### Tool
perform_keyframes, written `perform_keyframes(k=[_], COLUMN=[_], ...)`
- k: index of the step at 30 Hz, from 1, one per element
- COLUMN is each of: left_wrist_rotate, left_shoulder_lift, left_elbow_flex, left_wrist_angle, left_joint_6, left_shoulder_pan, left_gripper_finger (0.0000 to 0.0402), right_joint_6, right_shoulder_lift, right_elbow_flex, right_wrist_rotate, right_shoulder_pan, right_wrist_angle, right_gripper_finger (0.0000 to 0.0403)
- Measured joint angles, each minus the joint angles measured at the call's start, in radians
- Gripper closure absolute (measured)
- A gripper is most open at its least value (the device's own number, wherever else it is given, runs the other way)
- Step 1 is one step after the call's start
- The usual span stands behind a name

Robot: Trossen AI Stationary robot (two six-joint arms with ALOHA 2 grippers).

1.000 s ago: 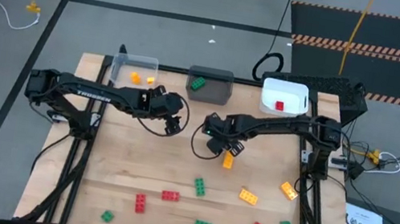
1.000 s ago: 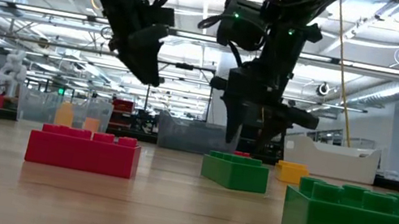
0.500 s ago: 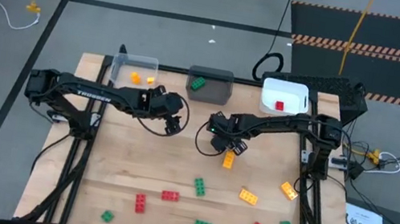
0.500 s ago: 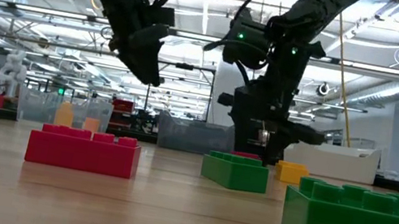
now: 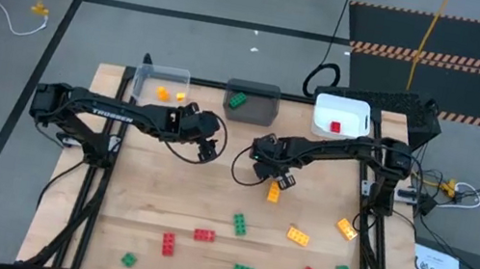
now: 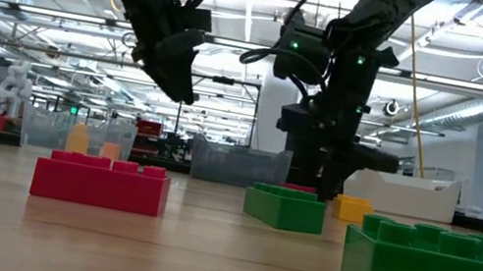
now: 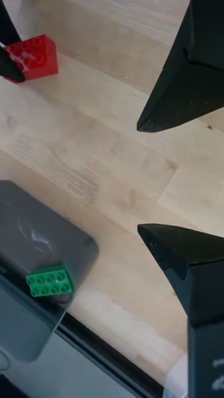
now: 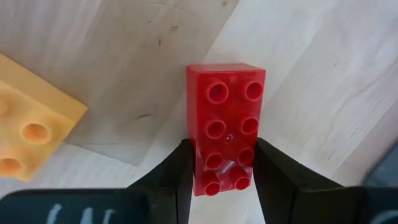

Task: Sort & place blocks by color
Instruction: Put the upper 8 stud red game piece into the white bin

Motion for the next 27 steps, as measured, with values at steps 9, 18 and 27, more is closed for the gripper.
perform_keyframes(k=[9, 18, 27], left_wrist_rotate=[0.000, 0.001, 0.003], left_shoulder_lift=[0.000, 0.000, 0.000], left_elbow_flex=[0.000, 0.000, 0.000], left_wrist_angle=[0.014, 0.033, 0.091], left_joint_6=[-0.004, -0.029, -0.022], left_shoulder_pan=[-0.001, -0.008, -0.034], left_gripper_finger=[0.0147, 0.0147, 0.0147], right_joint_6=[0.093, 0.244, 0.356], right_shoulder_lift=[-0.191, -0.452, -0.518], right_elbow_flex=[-0.001, 0.000, 0.000], right_wrist_rotate=[0.150, 0.265, 0.186], right_shoulder_pan=[-0.025, -0.263, -0.538], right_wrist_angle=[-0.006, -0.121, -0.157], right_gripper_finger=[0.0288, 0.0288, 0.0288])
